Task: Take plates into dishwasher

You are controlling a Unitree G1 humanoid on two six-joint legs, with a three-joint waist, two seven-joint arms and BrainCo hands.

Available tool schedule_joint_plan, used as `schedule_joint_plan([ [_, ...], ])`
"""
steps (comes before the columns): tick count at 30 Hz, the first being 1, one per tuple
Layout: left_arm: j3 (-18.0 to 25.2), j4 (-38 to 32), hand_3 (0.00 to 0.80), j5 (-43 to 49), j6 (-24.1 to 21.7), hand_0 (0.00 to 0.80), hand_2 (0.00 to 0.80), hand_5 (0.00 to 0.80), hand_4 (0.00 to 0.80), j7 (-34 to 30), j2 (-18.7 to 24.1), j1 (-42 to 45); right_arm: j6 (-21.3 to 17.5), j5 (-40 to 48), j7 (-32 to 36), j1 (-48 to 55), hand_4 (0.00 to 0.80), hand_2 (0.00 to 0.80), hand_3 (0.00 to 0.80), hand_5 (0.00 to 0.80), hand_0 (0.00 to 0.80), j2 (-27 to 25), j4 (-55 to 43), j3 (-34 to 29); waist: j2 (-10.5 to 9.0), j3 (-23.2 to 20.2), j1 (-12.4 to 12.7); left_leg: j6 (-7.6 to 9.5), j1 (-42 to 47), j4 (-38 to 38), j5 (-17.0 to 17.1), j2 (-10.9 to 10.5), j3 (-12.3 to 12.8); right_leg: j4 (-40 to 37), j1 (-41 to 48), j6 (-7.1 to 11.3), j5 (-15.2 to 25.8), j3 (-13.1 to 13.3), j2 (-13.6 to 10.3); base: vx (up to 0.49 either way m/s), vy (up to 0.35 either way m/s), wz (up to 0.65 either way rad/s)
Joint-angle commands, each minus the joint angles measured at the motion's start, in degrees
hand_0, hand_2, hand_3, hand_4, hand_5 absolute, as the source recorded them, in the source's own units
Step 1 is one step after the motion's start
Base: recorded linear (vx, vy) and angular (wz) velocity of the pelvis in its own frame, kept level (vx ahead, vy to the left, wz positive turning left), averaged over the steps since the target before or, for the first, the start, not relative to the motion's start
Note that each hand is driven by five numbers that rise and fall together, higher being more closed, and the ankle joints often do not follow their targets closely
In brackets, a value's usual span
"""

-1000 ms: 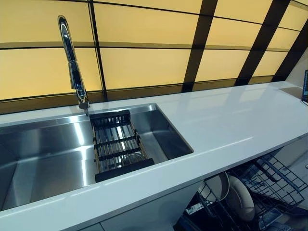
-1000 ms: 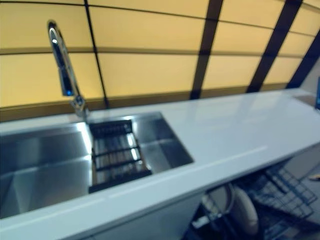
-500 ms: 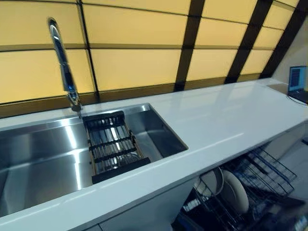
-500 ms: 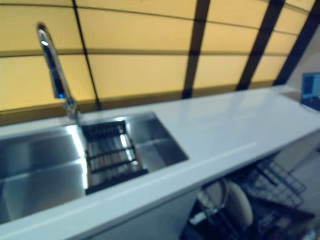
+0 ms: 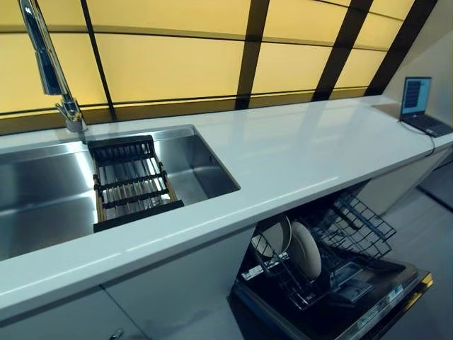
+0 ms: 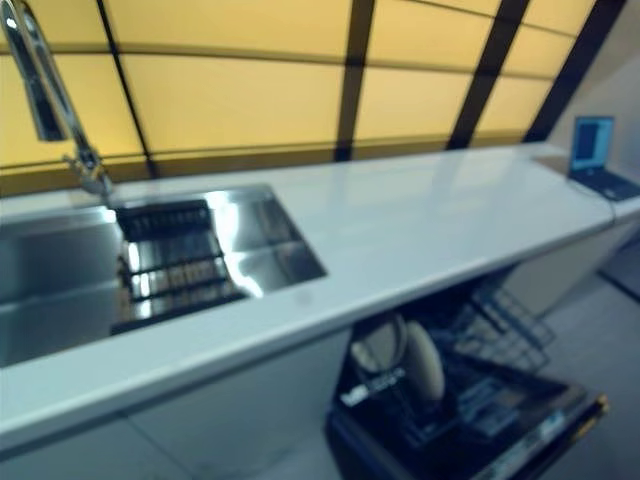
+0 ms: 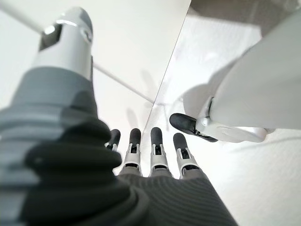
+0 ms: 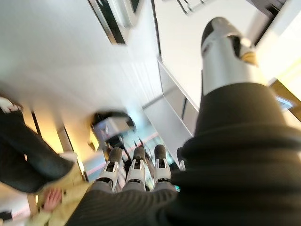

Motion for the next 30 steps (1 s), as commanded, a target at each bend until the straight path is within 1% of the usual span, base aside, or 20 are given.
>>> schedule_joint_plan([
  [1,1.08,1.68,0.0,-0.55,-2.0,0.0,0.0,0.0,0.0,-1.82,1.59,-1.18,0.4,0.95,-1.63,1.08,0.0,0.0,0.0,0.0,0.0,-0.29,-2.43,-2.25,-3.13,-0.52,-1.09,1.9,-1.69,-4.65,3.5,-1.78,1.13,2.65,4.19,2.34,3.07,3.47,-1.17,-0.16,-0.057,0.0],
  [3,1.57,2.19,0.0,-0.03,-2.55,0.0,0.0,0.0,0.0,-2.09,1.08,-0.78,-0.35,0.2,-0.92,1.61,0.0,0.0,0.0,0.0,0.0,0.42,-2.14,-3.2,-2.71,-0.93,-1.26,1.84,-0.45,-7.54,4.36,-2.95,1.57,1.75,5.26,1.97,2.54,3.77,-0.79,-0.17,-0.084,-0.12],
  [5,1.72,2.32,0.0,0.12,-2.27,0.0,0.0,0.0,0.0,-2.21,1.21,-0.49,0.47,0.31,0.0,1.24,0.0,0.0,0.0,0.0,0.0,1.28,-2.94,-2.56,-2.01,-1.37,-1.12,1.56,0.64,-10.55,5.46,-3.83,1.34,1.86,5.63,1.39,1.6,3.85,-0.17,-0.209,-0.128,-0.24],
  [7,2.15,2.38,0.0,0.5,-2.06,0.0,0.0,0.0,0.0,-2.46,1.48,-0.22,1.45,0.99,0.11,0.75,0.0,0.0,0.0,0.0,0.0,1.69,-3.41,-2.01,-1.68,-1.41,-1.0,1.45,1.27,-11.94,6.1,-3.93,1.13,2.51,5.56,1.09,1.07,3.79,0.2,-0.191,-0.161,-0.06],
  [9,2.71,2.52,0.0,0.42,-2.04,0.0,0.0,0.0,0.0,-2.37,1.86,0.62,2.25,0.66,0.28,-0.15,0.0,0.0,0.0,0.0,0.0,2.69,-3.35,-0.83,-0.95,-1.13,-0.22,1.05,1.48,-13.71,7.19,-3.75,0.19,4.27,5.27,0.05,-0.56,3.44,1.41,-0.193,-0.222,-0.04],
  [11,4.14,2.72,0.0,-0.47,-2.38,0.0,0.0,0.0,0.0,-2.01,2.32,1.93,2.48,-0.13,1.49,-1.96,0.0,0.0,0.0,0.0,0.0,2.97,-2.5,1.08,-0.37,-0.61,1.15,0.34,1.02,-16.34,9.02,-4.03,-2.18,4.27,6.13,-1.94,-2.65,4.23,3.57,-0.114,-0.231,-0.11],
  [13,5.41,2.92,0.0,-1.34,-2.44,0.0,0.0,0.0,0.0,-1.67,2.63,2.88,2.59,-0.51,1.65,-4.15,0.0,0.0,0.0,0.0,0.0,2.57,-0.9,3.25,-0.08,0.0,1.94,-0.11,-0.55,-17.48,9.32,-3.89,-2.72,3.88,6.8,-3.54,-3.49,4.89,5.57,-0.119,-0.241,-0.19],
  [16,6.53,3.19,0.0,-1.98,-2.9,0.0,0.0,0.0,0.0,-2.8,2.28,4.09,4.71,-0.99,1.64,-6.35,0.0,0.0,0.0,0.0,0.0,2.25,0.97,4.47,0.25,1.59,2.59,0.01,-2.71,-17.94,9.94,-4.49,-1.4,2.79,6.94,-4.85,-2.36,5.96,8.49,-0.203,-0.213,-0.07],
  [17,6.81,3.14,0.0,-1.96,-3.02,0.0,0.0,0.0,0.0,-3.19,2.16,4.16,4.87,-1.06,1.55,-6.04,0.0,0.0,0.0,0.0,0.0,2.33,1.18,4.34,0.26,1.91,2.53,0.18,-2.64,-17.44,10.03,-4.64,-0.47,2.48,6.85,-4.96,-1.64,5.61,8.89,-0.265,-0.145,0.11],
  [18,6.92,3.01,0.0,-2.13,-3.42,0.0,0.0,0.0,0.0,-3.7,2.08,4.05,5.73,-1.17,2.13,-5.4,0.0,0.0,0.0,0.0,0.0,2.47,1.72,3.94,0.06,2.41,2.11,0.61,-1.15,-16.27,9.94,-4.84,1.51,1.68,6.51,-5.0,-0.45,4.06,8.79,-0.262,-0.104,0.12],
  [19,6.81,2.88,0.0,-2.06,-3.43,0.0,0.0,0.0,0.0,-3.99,2.06,3.96,6.26,-1.08,2.23,-4.93,0.0,0.0,0.0,0.0,0.0,2.63,1.94,3.6,-0.23,2.59,1.63,0.71,-0.01,-14.41,9.68,-5.11,2.44,1.43,6.25,-5.04,0.01,2.8,8.39,-0.39,-0.117,0.49],
  [20,6.6,2.92,0.0,-2.23,-3.64,0.0,0.0,0.0,0.0,-4.24,2.15,3.37,7.06,-0.34,2.37,-4.06,0.0,0.0,0.0,0.0,0.0,3.16,2.99,2.92,-1.05,2.69,0.68,1.29,1.04,-8.02,7.48,-4.93,3.29,0.61,4.95,-5.27,1.85,0.76,7.41,-0.453,-0.094,0.97],
  [21,6.39,3.0,0.0,-2.19,-3.8,0.0,0.0,0.0,0.0,-4.57,2.25,2.63,6.46,0.55,1.87,-3.31,0.0,0.0,0.0,0.0,0.0,3.23,4.9,2.16,-2.47,2.57,-0.34,2.38,2.92,-2.32,3.82,-5.32,2.76,-0.31,3.09,-5.18,4.39,-0.77,5.63,-0.563,-0.086,1.52],
  [22,6.15,3.03,0.0,-2.87,-4.09,0.0,0.0,0.0,0.0,-4.28,2.32,1.82,5.59,0.99,1.96,-2.41,0.0,0.0,0.0,0.0,0.0,2.98,6.97,1.17,-3.71,2.15,-1.82,3.48,6.13,2.13,-0.33,-5.99,1.23,-1.15,0.84,-4.89,6.7,-1.78,4.07,-0.387,-0.039,1.14],
  [23,6.11,3.02,0.0,-2.96,-4.06,0.0,0.0,0.0,0.0,-4.25,2.32,1.75,5.52,1.04,2.02,-2.33,0.0,0.0,0.0,0.0,0.0,2.94,7.13,1.09,-3.75,2.15,-1.99,3.55,6.35,2.56,-0.74,-5.99,1.04,-1.24,0.75,-4.86,6.83,-1.9,4.0,-0.313,-0.01,0.49],
  [24,6.31,3.24,0.0,-3.38,-4.29,0.0,0.0,0.0,0.0,-4.26,2.16,1.2,4.93,1.74,2.51,-2.01,0.0,0.0,0.0,0.0,0.0,2.66,8.82,0.59,-4.0,1.55,-2.99,3.73,10.17,4.42,-2.07,-6.91,-0.69,-1.87,-0.88,-4.81,8.05,-2.22,3.74,-0.212,0.012,0.03],
  [26,6.9,3.41,0.0,-2.88,-4.27,0.0,0.0,0.0,0.0,-4.92,1.97,0.8,5.58,2.26,3.21,-1.16,0.0,0.0,0.0,0.0,0.0,2.42,9.52,-0.54,-3.36,0.56,-4.4,3.37,15.77,3.81,-2.75,-7.95,-2.63,-2.02,-2.74,-5.12,8.72,-3.19,4.4,-0.267,0.047,0.52],
  [28,6.49,3.63,0.0,-1.94,-4.41,0.0,0.0,0.0,0.0,-5.85,1.14,-0.01,6.96,3.0,2.92,1.1,0.0,0.0,0.0,0.0,0.0,2.67,10.33,-3.01,-1.5,-1.12,-6.6,2.56,22.95,-1.07,-2.05,-8.8,-5.59,-0.74,-5.51,-5.93,8.63,-4.93,6.6,-0.307,0.085,1.13],
  [29,5.85,3.48,0.0,-1.7,-4.46,0.0,0.0,0.0,0.0,-5.92,0.92,-0.29,7.38,3.24,2.64,2.29,0.0,0.0,0.0,0.0,0.0,2.82,10.78,-4.04,-0.74,-1.61,-7.32,2.54,25.12,-5.26,-2.95,-9.09,-6.04,0.67,-7.33,-6.05,8.47,-6.14,7.35,-0.268,0.077,0.94],
  [30,5.24,3.28,0.0,-1.62,-4.38,0.0,0.0,0.0,0.0,-5.81,0.79,-0.81,7.31,3.71,2.3,3.08,0.0,0.0,0.0,0.0,0.0,2.99,11.62,-4.73,-0.37,-1.7,-7.83,2.51,26.39,-8.99,-4.4,-9.08,-5.2,1.86,-8.81,-6.06,8.54,-7.68,7.57,-0.28,0.071,0.96],
])
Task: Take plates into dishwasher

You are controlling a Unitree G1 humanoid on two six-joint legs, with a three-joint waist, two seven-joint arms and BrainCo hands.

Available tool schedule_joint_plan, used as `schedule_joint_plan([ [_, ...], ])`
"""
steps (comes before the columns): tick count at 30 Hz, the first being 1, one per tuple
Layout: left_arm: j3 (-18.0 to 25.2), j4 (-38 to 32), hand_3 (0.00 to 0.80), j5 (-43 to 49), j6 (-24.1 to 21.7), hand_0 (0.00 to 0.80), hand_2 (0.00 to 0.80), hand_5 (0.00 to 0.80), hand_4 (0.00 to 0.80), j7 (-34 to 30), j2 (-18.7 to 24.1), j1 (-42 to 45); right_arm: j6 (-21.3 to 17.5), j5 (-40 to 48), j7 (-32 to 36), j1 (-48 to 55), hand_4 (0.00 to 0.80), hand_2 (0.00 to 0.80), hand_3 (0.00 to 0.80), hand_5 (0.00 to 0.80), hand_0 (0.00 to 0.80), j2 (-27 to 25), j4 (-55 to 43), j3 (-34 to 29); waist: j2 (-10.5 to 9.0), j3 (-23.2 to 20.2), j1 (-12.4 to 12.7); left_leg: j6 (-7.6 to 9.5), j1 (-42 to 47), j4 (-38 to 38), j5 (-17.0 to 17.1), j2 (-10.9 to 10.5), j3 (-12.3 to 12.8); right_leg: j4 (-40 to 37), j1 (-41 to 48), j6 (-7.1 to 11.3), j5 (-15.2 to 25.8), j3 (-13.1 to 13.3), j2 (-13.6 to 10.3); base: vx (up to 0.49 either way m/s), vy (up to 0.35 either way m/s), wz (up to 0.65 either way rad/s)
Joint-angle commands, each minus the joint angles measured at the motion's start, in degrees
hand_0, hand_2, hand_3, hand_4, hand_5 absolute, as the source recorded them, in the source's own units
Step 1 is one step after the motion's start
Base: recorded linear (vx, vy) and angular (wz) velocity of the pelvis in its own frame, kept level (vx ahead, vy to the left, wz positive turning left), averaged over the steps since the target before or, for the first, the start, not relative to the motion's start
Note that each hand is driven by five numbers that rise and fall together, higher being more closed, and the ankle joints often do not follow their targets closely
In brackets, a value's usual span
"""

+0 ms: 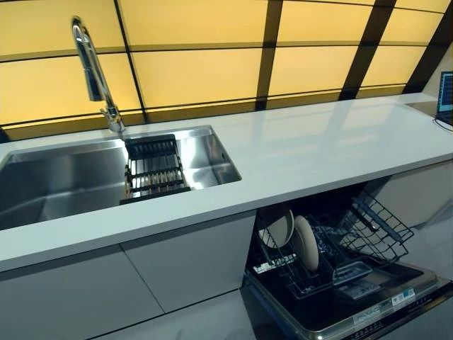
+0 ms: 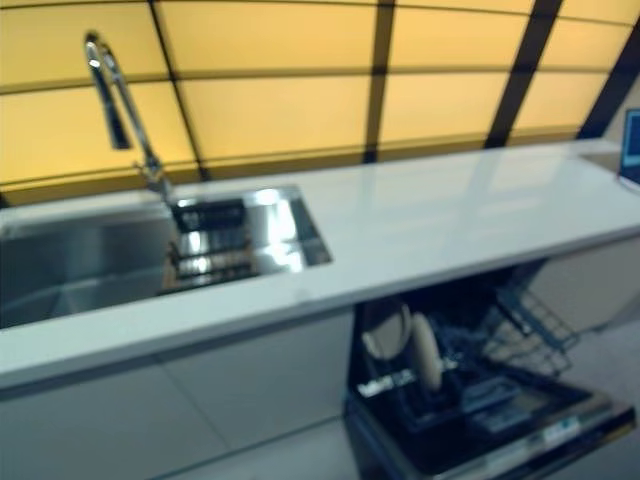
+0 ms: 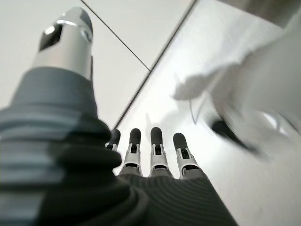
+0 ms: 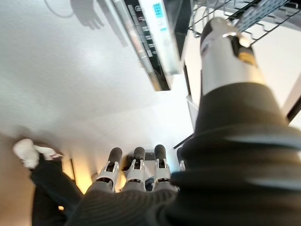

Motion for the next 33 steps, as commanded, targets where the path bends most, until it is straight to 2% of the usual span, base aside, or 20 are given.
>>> schedule_joint_plan([
  [1,-2.04,-0.75,0.0,-0.73,-1.39,0.0,0.0,0.0,0.0,-0.38,0.37,-2.01,0.02,2.32,-1.54,1.09,0.0,0.0,0.0,0.0,0.0,-1.94,6.19,-4.01,0.66,-1.82,-1.03,5.11,10.55,-21.25,0.63,-1.02,0.52,4.34,-9.56,-1.01,3.75,0.11,9.05,-0.303,0.065,1.04],
  [3,-3.4,-0.58,0.0,-1.08,-1.67,0.0,0.0,0.0,0.0,0.02,-0.1,-3.54,-1.11,3.67,-2.37,1.46,0.0,0.0,0.0,0.0,0.0,-0.85,8.71,-4.55,0.37,-1.2,-0.8,5.43,9.74,-23.32,-0.66,-1.86,-0.48,6.17,-11.65,-0.4,4.06,-0.29,8.4,-0.267,0.046,1.08],
  [5,-4.0,-0.03,0.0,-1.74,-2.33,0.0,0.0,0.0,0.0,-0.18,-0.41,-3.51,-0.98,4.3,-2.71,0.57,0.0,0.0,0.0,0.0,0.0,-0.32,10.66,-3.75,0.26,-0.61,-0.25,5.36,9.57,-24.34,-1.09,-2.64,-1.62,6.39,-13.07,1.03,5.33,-0.59,7.33,-0.279,0.05,0.6],
  [8,-3.91,1.07,0.0,-2.41,-1.99,0.0,0.0,0.0,0.0,-0.16,0.8,-2.11,0.27,4.97,-2.87,-1.66,0.0,0.0,0.0,0.0,0.0,-1.52,11.16,-1.99,0.07,-0.67,1.15,6.2,9.21,-24.69,-1.34,-4.15,-2.57,3.89,-12.33,1.32,6.66,-1.0,7.04,-0.249,0.082,0.17],
  [11,-3.63,1.53,0.0,-2.26,-2.03,0.0,0.0,0.0,0.0,-0.49,1.6,-1.33,0.63,4.06,-2.87,-3.34,0.0,0.0,0.0,0.0,0.0,-1.97,10.61,-0.43,-0.13,-0.82,1.48,7.12,8.86,-24.67,-1.59,-5.9,-3.08,2.07,-12.17,1.76,7.96,-0.76,6.88,-0.151,0.116,-0.13],
  [13,-3.96,0.88,0.0,-1.77,-2.16,0.0,0.0,0.0,0.0,-0.89,2.32,-1.45,1.08,2.89,-2.87,-4.5,0.0,0.0,0.0,0.0,0.0,-1.6,10.17,1.28,-0.17,-0.57,1.14,7.88,9.08,-24.86,-1.78,-7.3,-3.0,0.96,-13.14,3.06,10.27,-0.01,6.42,-0.158,0.152,-0.16],
  [15,-4.37,0.36,0.0,-1.6,-2.43,0.0,0.0,0.0,0.0,-0.7,2.51,-1.76,0.9,2.31,-2.64,-4.74,0.0,0.0,0.0,0.0,0.0,-0.87,10.46,1.96,-0.28,-0.28,0.78,8.12,9.43,-24.97,-1.91,-7.81,-2.85,0.45,-14.14,4.03,11.93,0.27,6.05,-0.092,0.093,-0.02],
  [16,-5.17,-0.07,0.0,-1.64,-2.89,0.0,0.0,0.0,0.0,-0.57,2.48,-2.05,0.5,2.05,-2.19,-4.91,0.0,0.0,0.0,0.0,0.0,-0.28,10.86,2.51,-0.48,0.08,0.37,8.33,9.92,-25.26,-2.05,-8.39,-2.95,-0.73,-15.14,5.23,14.2,0.59,5.66,-0.091,0.104,0.03],
  [19,-5.88,-0.8,0.0,-2.29,-3.24,0.0,0.0,0.0,0.0,-0.22,2.4,-2.38,0.19,1.2,-1.6,-4.69,0.0,0.0,0.0,0.0,0.0,1.31,10.61,3.27,-0.76,1.08,0.0,8.78,10.32,-25.95,-1.72,-9.4,-4.38,-2.73,-16.43,6.93,17.52,1.91,5.72,-0.102,0.069,0.02],
  [21,-5.75,-0.64,0.0,-2.39,-2.67,0.0,0.0,0.0,0.0,-0.05,2.77,-2.29,0.83,1.01,-0.36,-3.74,0.0,0.0,0.0,0.0,0.0,2.39,10.23,3.0,-0.68,1.62,-0.39,9.28,9.68,-26.39,-0.85,-9.6,-5.9,-1.96,-17.66,7.42,18.17,5.13,5.9,-0.155,-0.001,0.01],
  [25,-3.49,0.89,0.0,-2.61,-0.48,0.0,0.0,0.0,0.0,-0.1,3.41,-1.29,0.82,0.13,0.03,-3.23,0.0,0.0,0.0,0.0,0.0,4.77,11.21,2.58,-0.22,1.54,1.29,9.46,6.99,-26.52,1.11,-8.28,-3.69,1.58,-15.29,7.72,16.11,5.67,1.98,-0.195,-0.104,-0.03],
  [26,-2.64,1.28,0.0,-2.49,0.47,0.0,0.0,0.0,0.0,0.14,3.46,-0.79,0.41,0.2,-0.51,-3.08,0.0,0.0,0.0,0.0,0.0,5.88,11.77,2.55,0.17,1.41,2.28,9.3,6.2,-26.24,1.62,-7.34,-2.88,3.18,-13.58,7.75,15.52,6.46,-0.11,-0.242,-0.252,-0.38],
  [28,-0.89,2.34,0.0,-2.19,2.12,0.0,0.0,0.0,0.0,1.11,3.95,0.41,-0.72,-0.65,-0.8,-2.99,0.0,0.0,0.0,0.0,0.0,8.51,13.17,2.61,0.34,0.87,4.46,8.66,3.65,-23.41,1.7,-4.62,-1.23,3.97,-9.41,8.08,16.35,7.91,-5.83,-0.287,-0.364,-0.41],
  [29,-0.62,2.49,0.0,-2.28,2.29,0.0,0.0,0.0,0.0,1.24,4.06,0.68,-0.89,-0.54,-0.99,-3.13,0.0,0.0,0.0,0.0,0.0,9.02,13.3,2.85,0.26,0.89,4.93,8.5,3.15,-22.51,1.48,-4.01,-1.0,4.01,-8.77,8.15,16.79,8.1,-6.88,-0.231,-0.391,-0.21],
  [30,-0.15,2.75,0.0,-2.55,2.67,0.0,0.0,0.0,0.0,1.45,4.49,1.02,-0.86,-0.26,-1.77,-3.69,0.0,0.0,0.0,0.0,0.0,9.94,13.48,3.45,-0.05,1.12,5.83,8.06,1.96,-20.39,0.94,-2.4,-0.28,4.0,-7.83,8.48,17.66,8.21,-9.24,-0.154,-0.29,-0.26],
  [31,-0.03,2.68,0.0,-2.56,2.82,0.0,0.0,0.0,0.0,1.58,4.64,1.01,-0.87,-0.15,-2.0,-3.83,0.0,0.0,0.0,0.0,0.0,10.21,13.51,3.58,-0.19,1.21,6.06,7.9,1.39,-19.3,0.67,-1.87,-0.02,3.77,-7.28,8.59,17.63,8.32,-9.82,-0.366,-0.592,-0.41],
  [32,0.34,2.24,0.0,-2.11,3.55,0.0,0.0,0.0,0.0,2.52,5.37,0.28,-1.13,1.91,-3.47,-4.69,0.0,0.0,0.0,0.0,0.0,12.62,13.59,4.63,-1.18,2.07,7.91,6.69,-3.21,-12.98,-0.23,1.79,0.56,1.99,-4.58,9.43,17.41,8.5,-13.65,-0.356,-0.54,-0.36],
  [33,0.43,2.02,0.0,-1.95,3.56,0.0,0.0,0.0,0.0,2.86,5.53,-0.11,-1.16,2.64,-3.9,-5.05,0.0,0.0,0.0,0.0,0.0,13.58,13.64,5.09,-1.49,2.47,8.39,6.31,-4.57,-11.33,-0.55,2.72,0.33,1.44,-4.27,9.82,17.33,8.65,-14.31,-0.461,-0.723,-0.26],
])
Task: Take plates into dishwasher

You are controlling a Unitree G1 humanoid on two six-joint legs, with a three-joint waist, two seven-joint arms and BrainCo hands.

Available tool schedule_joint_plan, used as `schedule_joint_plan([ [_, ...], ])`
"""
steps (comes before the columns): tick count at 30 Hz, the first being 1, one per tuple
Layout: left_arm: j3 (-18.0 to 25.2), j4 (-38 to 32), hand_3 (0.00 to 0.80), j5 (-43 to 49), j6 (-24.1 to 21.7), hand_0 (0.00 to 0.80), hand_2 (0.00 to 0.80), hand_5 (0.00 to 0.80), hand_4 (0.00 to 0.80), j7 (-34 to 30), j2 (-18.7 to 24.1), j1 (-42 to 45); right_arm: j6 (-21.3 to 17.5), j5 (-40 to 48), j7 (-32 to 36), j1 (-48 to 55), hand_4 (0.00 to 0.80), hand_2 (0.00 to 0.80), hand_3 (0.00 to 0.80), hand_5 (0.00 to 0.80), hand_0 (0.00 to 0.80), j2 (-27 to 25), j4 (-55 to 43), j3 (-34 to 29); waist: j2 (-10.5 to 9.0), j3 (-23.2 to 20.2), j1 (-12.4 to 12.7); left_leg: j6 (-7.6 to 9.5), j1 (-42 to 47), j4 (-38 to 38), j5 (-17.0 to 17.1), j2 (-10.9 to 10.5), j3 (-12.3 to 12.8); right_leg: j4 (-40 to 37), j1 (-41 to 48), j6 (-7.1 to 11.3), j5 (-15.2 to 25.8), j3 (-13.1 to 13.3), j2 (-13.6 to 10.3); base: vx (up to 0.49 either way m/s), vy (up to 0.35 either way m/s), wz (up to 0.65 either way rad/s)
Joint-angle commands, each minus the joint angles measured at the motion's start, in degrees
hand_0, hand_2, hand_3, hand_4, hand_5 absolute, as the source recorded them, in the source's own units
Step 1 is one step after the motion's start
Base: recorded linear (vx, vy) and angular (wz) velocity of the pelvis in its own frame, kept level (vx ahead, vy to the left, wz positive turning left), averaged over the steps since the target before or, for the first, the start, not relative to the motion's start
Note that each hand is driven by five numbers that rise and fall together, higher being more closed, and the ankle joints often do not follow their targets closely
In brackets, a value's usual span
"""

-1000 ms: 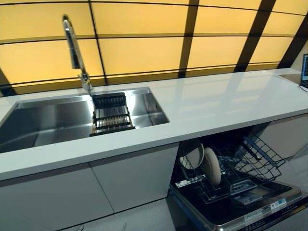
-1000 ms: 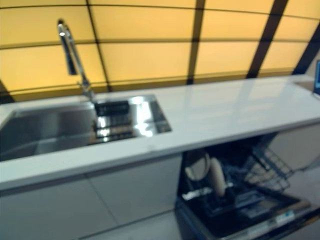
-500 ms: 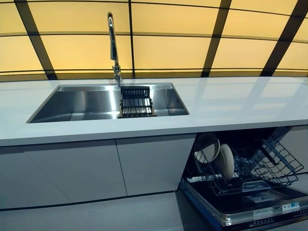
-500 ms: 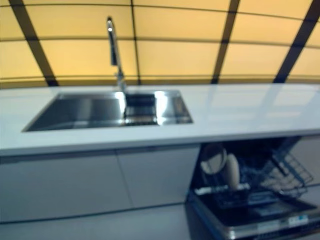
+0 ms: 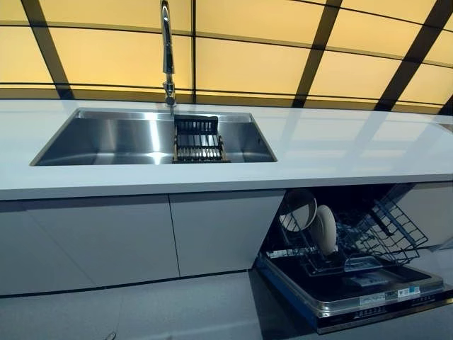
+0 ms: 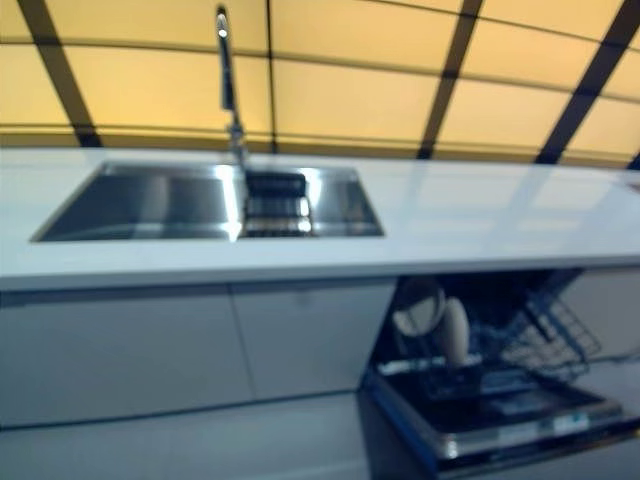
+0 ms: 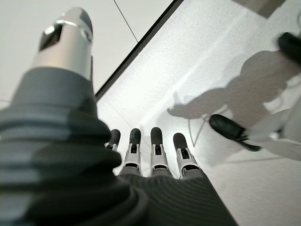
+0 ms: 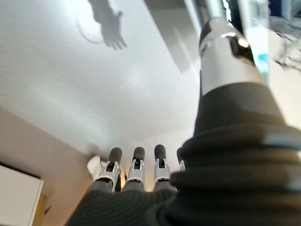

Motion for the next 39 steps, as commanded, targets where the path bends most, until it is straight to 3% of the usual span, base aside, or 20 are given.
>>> schedule_joint_plan([
  [1,2.56,1.21,0.0,-1.19,0.96,0.0,0.0,0.0,0.0,2.22,3.25,-1.82,-2.62,3.17,-4.13,-2.53,0.0,0.0,0.0,0.0,0.0,2.93,0.84,4.91,-2.97,0.09,2.51,1.25,-8.61,13.52,-5.29,2.69,-3.88,-8.25,1.15,0.15,11.76,3.63,-3.4,-0.294,-0.484,-0.35],
  [3,2.56,1.0,0.0,-1.44,0.7,0.0,0.0,0.0,0.0,2.42,3.88,-2.66,-3.62,4.77,-5.21,-3.06,0.0,0.0,0.0,0.0,0.0,4.32,0.99,6.26,-3.25,0.68,3.1,0.4,-10.22,14.89,-5.36,4.38,-4.8,-7.69,0.77,0.79,9.54,3.74,-2.44,-0.245,-0.401,-0.15],
  [5,2.42,-0.36,0.0,-2.07,0.16,0.0,0.0,0.0,0.0,2.54,3.48,-2.94,-5.22,6.5,-6.4,-2.25,0.0,0.0,0.0,0.0,0.0,6.47,0.25,6.84,-3.31,0.82,3.31,-1.0,-11.55,13.78,-3.12,5.63,-6.16,-7.97,1.46,1.49,6.28,3.57,-0.26,-0.241,-0.292,-0.02],
  [12,-0.72,-2.1,0.0,-2.72,-1.16,0.0,0.0,0.0,0.0,1.15,-0.97,-4.12,-5.98,11.16,-5.87,-2.72,0.0,0.0,0.0,0.0,0.0,10.82,-0.2,8.69,-1.09,0.43,3.79,-2.95,-8.98,1.45,4.51,4.91,-6.71,-10.93,5.01,1.49,1.7,0.15,4.08,-0.178,-0.138,0.1],
  [20,-1.6,-2.79,0.0,-2.74,-2.92,0.0,0.0,0.0,0.0,1.16,-4.47,-2.5,-6.97,15.67,-6.58,-1.77,0.0,0.0,0.0,0.0,0.0,14.9,1.03,8.61,0.81,-0.49,4.19,-4.42,-8.27,-4.02,8.55,5.31,-5.59,-12.8,8.79,-0.13,-0.56,-2.56,6.25,-0.072,-0.053,0.11],
  [27,-2.04,-2.95,0.0,-2.06,-3.17,0.0,0.0,0.0,0.0,0.74,-4.72,-2.27,-7.51,24.83,-2.29,-2.74,0.0,0.0,0.0,0.0,0.0,19.2,0.72,10.2,2.54,0.27,5.16,-4.08,-11.08,-1.74,9.32,5.97,-7.86,-5.17,8.46,-2.83,-6.76,-2.43,7.97,-0.024,-0.046,0.03],
  [29,-2.03,-2.97,0.0,-3.24,-3.41,0.0,0.0,0.0,0.0,0.39,-4.91,-2.22,-7.71,27.07,-1.61,-3.16,0.0,0.0,0.0,0.0,0.0,20.23,0.11,11.41,3.63,1.5,5.26,-4.54,-12.57,-0.51,10.32,6.72,-8.71,-1.66,7.24,-4.51,-9.06,-2.86,9.3,0.025,-0.058,0.13],
  [31,-1.09,-3.75,0.0,-6.92,-4.07,0.0,0.0,0.0,0.0,-0.38,-6.26,-0.59,-7.52,31.99,-0.06,-3.66,0.0,0.0,0.0,0.0,0.0,21.23,0.21,12.03,4.94,2.67,5.58,-5.01,-13.32,-3.38,12.42,6.11,-9.93,-1.62,7.38,-6.5,-10.0,-1.69,11.78,0.112,-0.049,0.13],
  [33,-0.24,-5.01,0.0,-8.35,-4.14,0.0,0.0,0.0,0.0,-0.62,-7.3,0.39,-6.93,34.33,-0.64,-3.9,0.0,0.0,0.0,0.0,0.0,21.99,-0.02,11.88,5.12,2.98,5.56,-4.82,-14.12,-4.45,12.21,5.27,-9.55,-3.11,8.05,-7.01,-9.51,-0.92,12.74,0.045,-0.014,0.04],
  [36,0.13,-6.01,0.0,-7.17,-5.14,0.0,0.0,0.0,0.0,-0.89,-9.73,0.6,-7.6,35.4,-2.31,-3.14,0.0,0.0,0.0,0.0,0.0,24.45,1.11,11.07,5.07,3.37,4.73,-3.72,-13.92,-1.84,12.1,3.64,-6.1,-6.55,8.48,-7.18,-6.74,0.12,13.35,-0.102,-0.018,-0.04],
  [37,-0.17,-5.59,0.0,-6.65,-5.68,0.0,0.0,0.0,0.0,-1.86,-10.3,0.64,-8.2,37.09,-4.0,-3.13,0.0,0.0,0.0,0.0,0.0,25.39,1.83,10.74,3.9,3.49,4.09,-2.48,-13.21,5.2,7.76,2.06,-6.24,-7.71,7.89,-7.0,-4.96,-0.02,11.38,-0.156,0.03,0.06],
  [38,-0.21,-5.12,0.0,-6.38,-6.03,0.0,0.0,0.0,0.0,-2.54,-10.68,0.72,-8.76,37.4,-4.96,-3.48,0.0,0.0,0.0,0.0,0.0,25.72,2.38,10.75,3.46,3.25,3.89,-1.39,-12.08,7.32,4.78,0.92,-6.97,-7.83,7.09,-6.49,-3.93,-0.21,10.07,-0.173,0.082,0.25],
  [39,0.06,-4.98,0.0,-6.02,-6.18,0.0,0.0,0.0,0.0,-2.74,-10.94,0.73,-8.93,37.27,-5.43,-3.91,0.0,0.0,0.0,0.0,0.0,25.83,2.68,10.75,3.64,2.72,3.56,-0.6,-10.31,6.42,3.93,0.38,-7.21,-7.57,5.7,-6.04,-3.03,-0.33,9.53,-0.105,0.161,0.28],
])
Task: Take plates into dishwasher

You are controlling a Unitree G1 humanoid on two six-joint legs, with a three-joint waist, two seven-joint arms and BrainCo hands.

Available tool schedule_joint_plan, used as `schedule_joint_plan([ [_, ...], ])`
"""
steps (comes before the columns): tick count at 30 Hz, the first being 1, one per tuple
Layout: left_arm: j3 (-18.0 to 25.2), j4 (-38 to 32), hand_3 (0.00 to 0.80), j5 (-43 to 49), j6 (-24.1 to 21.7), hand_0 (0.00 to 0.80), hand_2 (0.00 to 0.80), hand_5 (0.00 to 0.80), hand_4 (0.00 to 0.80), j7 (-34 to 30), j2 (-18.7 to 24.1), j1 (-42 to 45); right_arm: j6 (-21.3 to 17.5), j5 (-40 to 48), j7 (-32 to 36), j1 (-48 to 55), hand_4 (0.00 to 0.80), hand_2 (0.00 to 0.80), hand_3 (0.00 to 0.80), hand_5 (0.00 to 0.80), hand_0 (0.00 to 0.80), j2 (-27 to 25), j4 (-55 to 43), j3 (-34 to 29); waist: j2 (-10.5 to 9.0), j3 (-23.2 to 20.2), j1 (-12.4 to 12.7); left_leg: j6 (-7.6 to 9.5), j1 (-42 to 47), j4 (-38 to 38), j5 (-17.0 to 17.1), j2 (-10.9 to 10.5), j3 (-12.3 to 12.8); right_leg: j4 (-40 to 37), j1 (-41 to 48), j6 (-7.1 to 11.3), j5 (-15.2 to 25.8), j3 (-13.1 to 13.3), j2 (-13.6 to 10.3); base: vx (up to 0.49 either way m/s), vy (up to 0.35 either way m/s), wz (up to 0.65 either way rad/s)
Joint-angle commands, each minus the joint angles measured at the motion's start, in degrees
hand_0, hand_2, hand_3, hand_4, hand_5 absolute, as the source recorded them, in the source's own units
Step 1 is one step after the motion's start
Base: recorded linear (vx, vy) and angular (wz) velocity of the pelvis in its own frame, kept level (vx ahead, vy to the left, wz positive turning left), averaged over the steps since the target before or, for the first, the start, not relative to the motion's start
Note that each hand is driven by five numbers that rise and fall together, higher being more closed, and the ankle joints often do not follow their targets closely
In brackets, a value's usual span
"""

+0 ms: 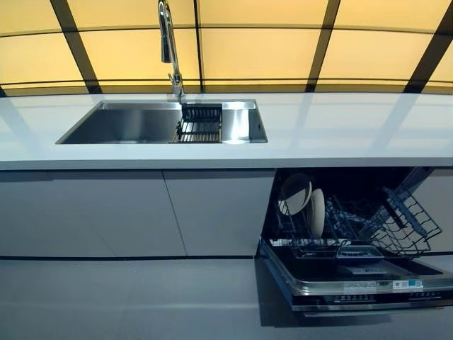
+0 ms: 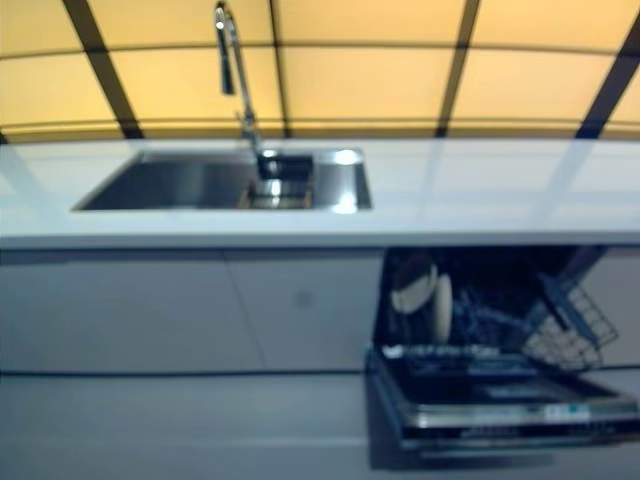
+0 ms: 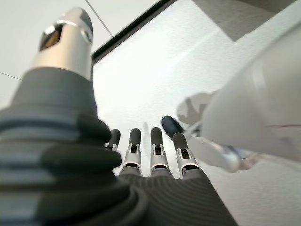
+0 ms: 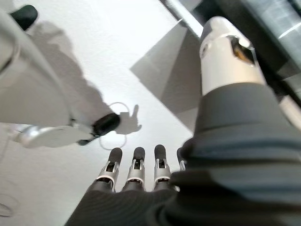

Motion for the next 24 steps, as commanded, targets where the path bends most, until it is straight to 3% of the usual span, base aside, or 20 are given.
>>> schedule_joint_plan([
  [1,2.14,-0.51,0.0,0.51,-2.41,0.0,0.0,0.0,0.0,-2.35,0.79,-2.22,-2.27,2.48,-2.53,-2.51,0.0,0.0,0.0,0.0,0.0,1.38,1.42,-1.55,-1.59,-0.34,-0.17,5.12,0.28,0.55,-3.08,-4.77,1.77,6.08,-2.97,-5.62,-1.14,-1.61,2.91,-0.058,0.141,0.24],
  [4,1.11,1.05,0.0,0.1,-3.33,0.0,0.0,0.0,0.0,-2.58,1.27,-2.18,-2.47,3.07,-2.19,-2.18,0.0,0.0,0.0,0.0,0.0,2.09,1.81,-1.88,-0.65,-0.36,-0.39,4.53,1.58,-2.06,-2.22,-5.4,1.85,6.34,-4.16,-5.33,-0.24,-2.51,2.69,-0.03,0.045,0.02],
  [15,0.7,1.69,0.0,2.35,-3.48,0.0,0.0,0.0,0.0,-5.15,0.1,-1.12,-3.07,3.35,0.36,-2.47,0.0,0.0,0.0,0.0,0.0,1.98,0.81,-2.14,0.86,-0.13,-1.03,5.22,3.0,-3.72,-3.59,-7.64,1.96,3.86,-4.57,-5.31,0.86,-2.72,2.07,-0.047,0.031,-0.03],
  [24,-1.94,0.54,0.0,1.26,-2.93,0.0,0.0,0.0,0.0,-6.23,-2.21,-1.24,-1.29,4.25,5.37,-6.64,0.0,0.0,0.0,0.0,0.0,-1.33,0.55,-2.09,4.81,1.49,-0.98,5.0,2.49,-3.55,-3.26,-9.21,1.88,4.74,-5.45,-5.56,0.23,-2.87,0.62,-0.042,0.067,0.0],
])
